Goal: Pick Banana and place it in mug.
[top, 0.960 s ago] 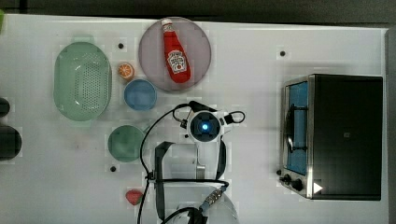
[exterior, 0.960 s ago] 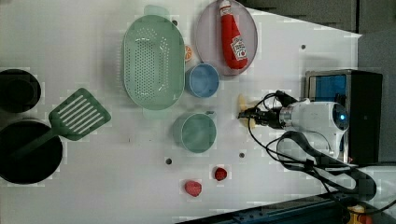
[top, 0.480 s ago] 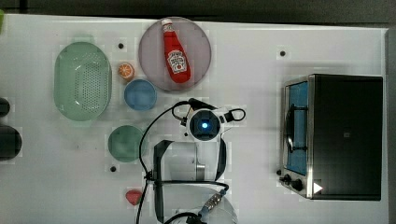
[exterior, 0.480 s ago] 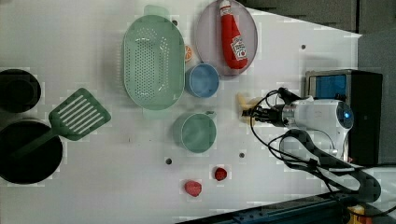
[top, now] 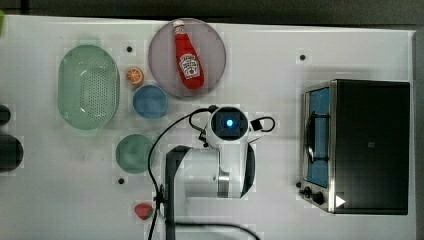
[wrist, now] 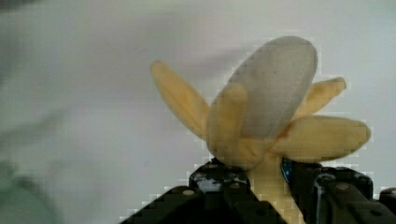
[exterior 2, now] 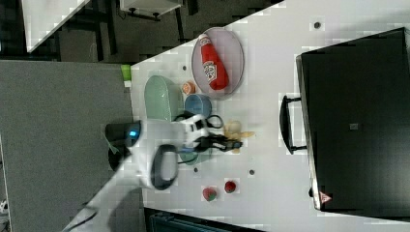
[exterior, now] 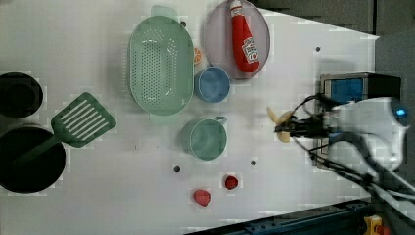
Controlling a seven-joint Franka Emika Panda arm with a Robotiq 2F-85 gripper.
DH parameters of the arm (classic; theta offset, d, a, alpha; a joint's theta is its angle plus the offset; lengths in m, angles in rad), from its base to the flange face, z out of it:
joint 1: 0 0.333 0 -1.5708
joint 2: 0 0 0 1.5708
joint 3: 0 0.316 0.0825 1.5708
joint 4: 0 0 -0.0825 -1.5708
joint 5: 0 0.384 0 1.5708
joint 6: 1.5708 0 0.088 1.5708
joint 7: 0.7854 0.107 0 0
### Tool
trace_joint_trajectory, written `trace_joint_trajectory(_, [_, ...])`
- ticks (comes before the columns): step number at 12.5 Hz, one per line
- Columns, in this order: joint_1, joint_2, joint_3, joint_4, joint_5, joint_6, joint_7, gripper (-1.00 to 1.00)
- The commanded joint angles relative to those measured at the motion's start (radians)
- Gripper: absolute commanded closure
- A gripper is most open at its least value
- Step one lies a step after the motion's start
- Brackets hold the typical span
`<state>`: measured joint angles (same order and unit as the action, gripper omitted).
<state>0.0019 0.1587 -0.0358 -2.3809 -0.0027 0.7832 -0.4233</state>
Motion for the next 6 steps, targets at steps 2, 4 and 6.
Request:
trace_joint_trajectory(2, [-0.011, -0.188, 0.004, 0.179, -0.003, -0.275, -0.016, 0.28])
trace_joint_trajectory(4, [-0.005, -0.233, 0.024, 0.248, -0.003, -0.388, 0.005, 0.28])
trace_joint_trajectory(6, [0.007, -0.253, 0.058, 0.28, 0.024, -0.464, 0.035, 0.28])
